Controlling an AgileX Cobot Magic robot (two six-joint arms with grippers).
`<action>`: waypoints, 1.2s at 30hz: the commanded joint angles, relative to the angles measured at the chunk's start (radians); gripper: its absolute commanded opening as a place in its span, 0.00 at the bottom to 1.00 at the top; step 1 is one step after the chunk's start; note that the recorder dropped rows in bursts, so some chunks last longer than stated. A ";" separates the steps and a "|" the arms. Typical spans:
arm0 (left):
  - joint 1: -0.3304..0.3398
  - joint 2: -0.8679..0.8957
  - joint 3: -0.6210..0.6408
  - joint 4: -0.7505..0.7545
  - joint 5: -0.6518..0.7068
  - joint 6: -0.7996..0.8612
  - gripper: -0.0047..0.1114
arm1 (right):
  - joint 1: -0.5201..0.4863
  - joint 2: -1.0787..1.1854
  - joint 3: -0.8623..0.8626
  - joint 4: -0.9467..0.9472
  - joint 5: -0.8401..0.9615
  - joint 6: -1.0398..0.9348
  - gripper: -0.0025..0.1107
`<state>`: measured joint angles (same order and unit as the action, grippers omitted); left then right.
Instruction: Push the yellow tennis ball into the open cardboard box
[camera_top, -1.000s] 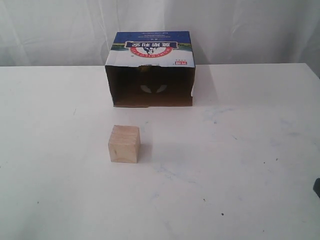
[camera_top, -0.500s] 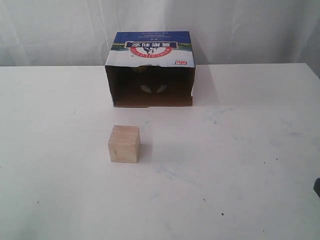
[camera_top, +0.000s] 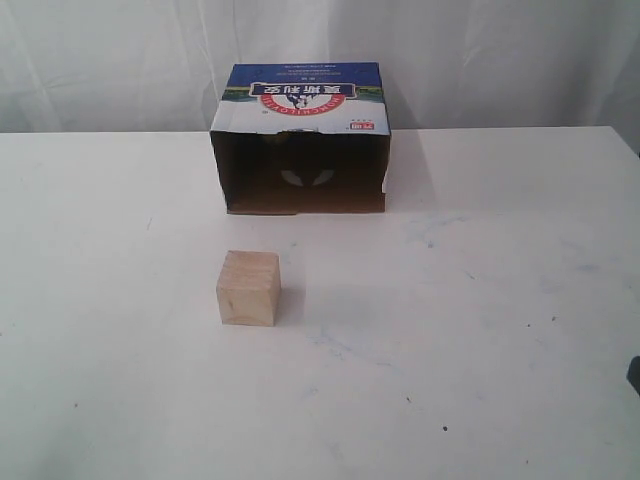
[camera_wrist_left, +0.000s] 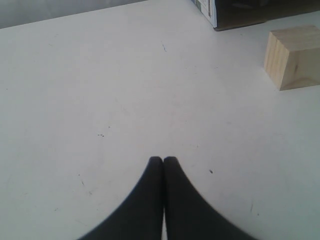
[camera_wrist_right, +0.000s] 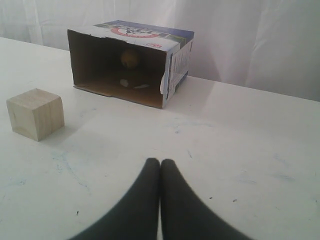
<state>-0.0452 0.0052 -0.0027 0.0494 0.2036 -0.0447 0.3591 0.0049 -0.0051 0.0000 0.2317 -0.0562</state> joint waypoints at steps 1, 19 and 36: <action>-0.007 -0.005 0.003 -0.002 -0.001 -0.003 0.04 | -0.007 -0.005 0.005 0.007 -0.011 -0.012 0.02; 0.033 -0.005 0.003 -0.002 -0.001 -0.002 0.04 | -0.007 -0.005 0.005 0.007 -0.010 -0.012 0.02; 0.080 -0.005 0.003 -0.002 -0.001 -0.002 0.04 | -0.007 -0.005 0.005 0.007 -0.010 -0.012 0.02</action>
<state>0.0321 0.0052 -0.0027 0.0494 0.2036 -0.0447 0.3591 0.0049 -0.0051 0.0000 0.2317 -0.0562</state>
